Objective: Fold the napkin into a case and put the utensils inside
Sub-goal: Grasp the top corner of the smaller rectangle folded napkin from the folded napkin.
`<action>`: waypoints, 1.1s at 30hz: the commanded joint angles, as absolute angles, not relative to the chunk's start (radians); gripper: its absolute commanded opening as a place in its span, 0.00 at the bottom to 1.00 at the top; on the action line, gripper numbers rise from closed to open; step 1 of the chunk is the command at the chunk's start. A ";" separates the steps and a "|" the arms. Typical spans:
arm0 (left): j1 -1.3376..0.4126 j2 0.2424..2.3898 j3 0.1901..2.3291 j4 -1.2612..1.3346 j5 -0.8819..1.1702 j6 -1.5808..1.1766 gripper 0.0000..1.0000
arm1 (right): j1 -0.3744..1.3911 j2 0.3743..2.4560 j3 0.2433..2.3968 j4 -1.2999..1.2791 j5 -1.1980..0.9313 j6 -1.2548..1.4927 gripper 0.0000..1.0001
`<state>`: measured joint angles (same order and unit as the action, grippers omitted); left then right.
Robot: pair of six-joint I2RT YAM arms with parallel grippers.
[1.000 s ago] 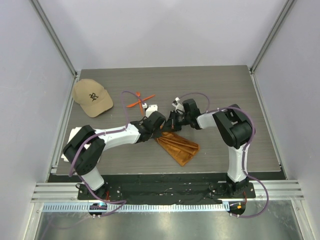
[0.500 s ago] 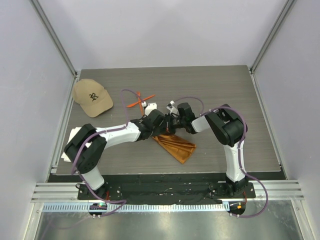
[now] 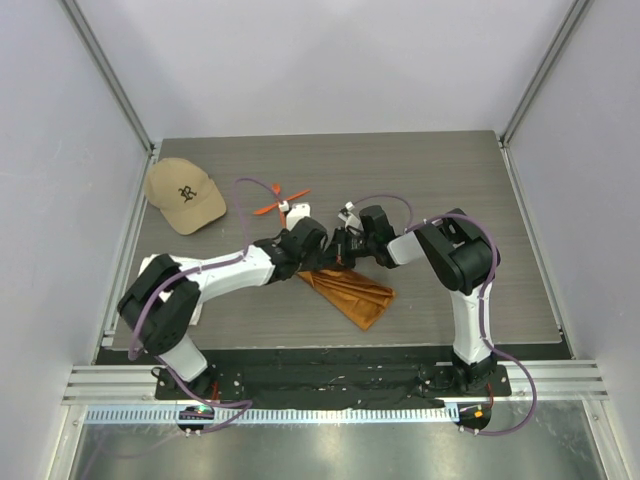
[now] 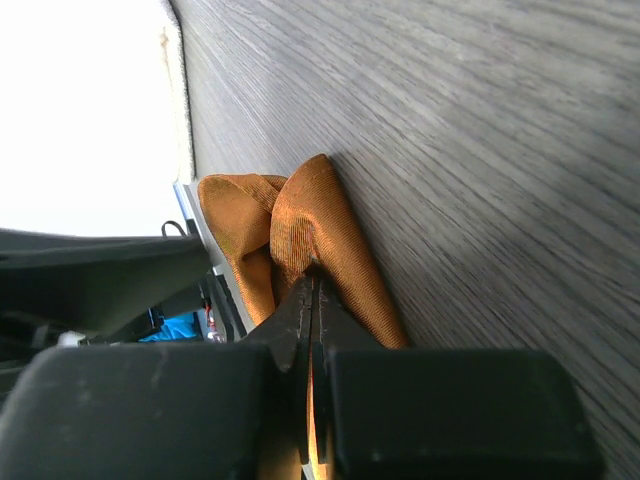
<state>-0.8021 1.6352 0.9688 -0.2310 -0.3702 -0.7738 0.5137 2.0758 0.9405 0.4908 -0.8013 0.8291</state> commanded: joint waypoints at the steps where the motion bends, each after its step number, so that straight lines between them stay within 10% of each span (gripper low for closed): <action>1: -0.793 1.528 0.965 -0.230 -0.356 -0.767 0.35 | 0.509 2.052 0.939 0.456 -0.790 0.793 0.01; 9: -0.776 1.540 0.988 -0.328 -0.356 -0.807 0.01 | 0.509 2.051 0.951 0.453 -0.795 0.796 0.01; 33: -0.729 1.618 0.894 -0.104 -0.244 -0.770 0.04 | 0.566 2.095 0.988 0.466 -0.772 0.850 0.01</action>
